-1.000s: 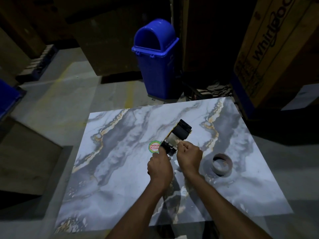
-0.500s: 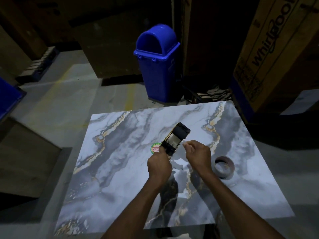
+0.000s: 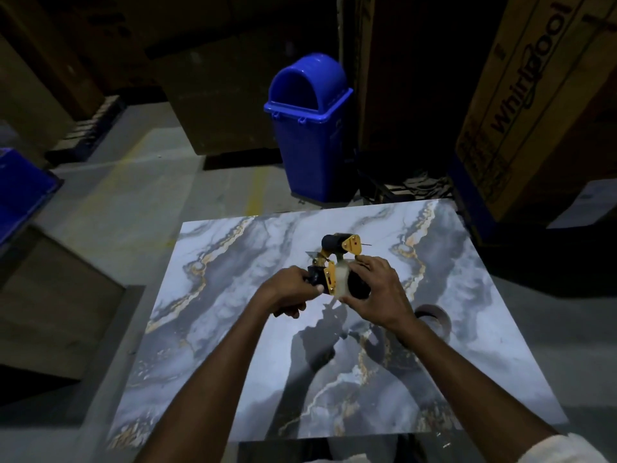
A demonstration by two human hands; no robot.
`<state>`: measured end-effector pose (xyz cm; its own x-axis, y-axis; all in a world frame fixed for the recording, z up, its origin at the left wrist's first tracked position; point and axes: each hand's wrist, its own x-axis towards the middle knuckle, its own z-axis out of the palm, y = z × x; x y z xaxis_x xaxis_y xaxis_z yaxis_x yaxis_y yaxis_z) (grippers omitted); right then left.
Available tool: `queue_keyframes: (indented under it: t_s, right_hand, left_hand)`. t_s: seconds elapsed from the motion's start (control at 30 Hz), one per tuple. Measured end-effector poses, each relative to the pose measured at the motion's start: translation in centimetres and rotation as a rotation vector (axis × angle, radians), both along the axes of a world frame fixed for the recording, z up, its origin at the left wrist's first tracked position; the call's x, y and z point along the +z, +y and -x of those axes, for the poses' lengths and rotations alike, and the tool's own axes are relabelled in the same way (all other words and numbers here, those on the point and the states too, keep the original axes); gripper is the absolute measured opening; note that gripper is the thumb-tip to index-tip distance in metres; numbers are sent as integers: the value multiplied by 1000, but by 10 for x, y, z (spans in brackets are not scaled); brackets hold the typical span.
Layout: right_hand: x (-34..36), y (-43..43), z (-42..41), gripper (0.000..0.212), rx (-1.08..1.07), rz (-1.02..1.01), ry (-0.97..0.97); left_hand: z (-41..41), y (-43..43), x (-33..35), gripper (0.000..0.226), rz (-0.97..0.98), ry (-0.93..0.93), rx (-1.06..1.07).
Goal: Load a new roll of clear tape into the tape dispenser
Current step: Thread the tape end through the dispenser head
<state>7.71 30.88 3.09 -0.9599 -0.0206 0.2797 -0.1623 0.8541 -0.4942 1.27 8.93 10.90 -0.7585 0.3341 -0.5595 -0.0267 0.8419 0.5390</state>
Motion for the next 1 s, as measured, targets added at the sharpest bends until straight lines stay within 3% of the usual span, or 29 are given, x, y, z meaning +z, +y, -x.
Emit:
queue_keyframes:
  t_s: [0.13,0.3,0.4,0.5,0.63,0.73,0.8,0.9,1.0]
  right_hand:
    - [16,-2,-2,71,-14,66,23]
    - [42,4,-4,89,-33,124,-113]
    - [55,6,-6,89,-31,125,-157]
    - [57,6,-11,84,-62,225,-149]
    - [52,3,-19,70,-151,420,-109]
    - [50,-2,-24,62,-196,537,-153]
    - [50,-4,-26,60,-227,589,-186]
    - [53,-10,-27,55,-270,583,-216]
    - [58,-12,-30,51,-313,443,-184]
  left_hand:
    - [18,1,25,34,-37,-168,-2]
    - [35,-1,52,45,-26,-332,-96]
    - [40,0,68,40,61,-321,-221]
    - [42,11,84,42,225,-91,-383]
    - [32,36,100,26,571,673,-647]
    - [27,48,100,16,646,1090,-709]
    - [27,51,102,18,620,1181,-692]
    - [25,56,106,20,574,1177,-695]
    - [22,63,111,22,578,1181,-718]
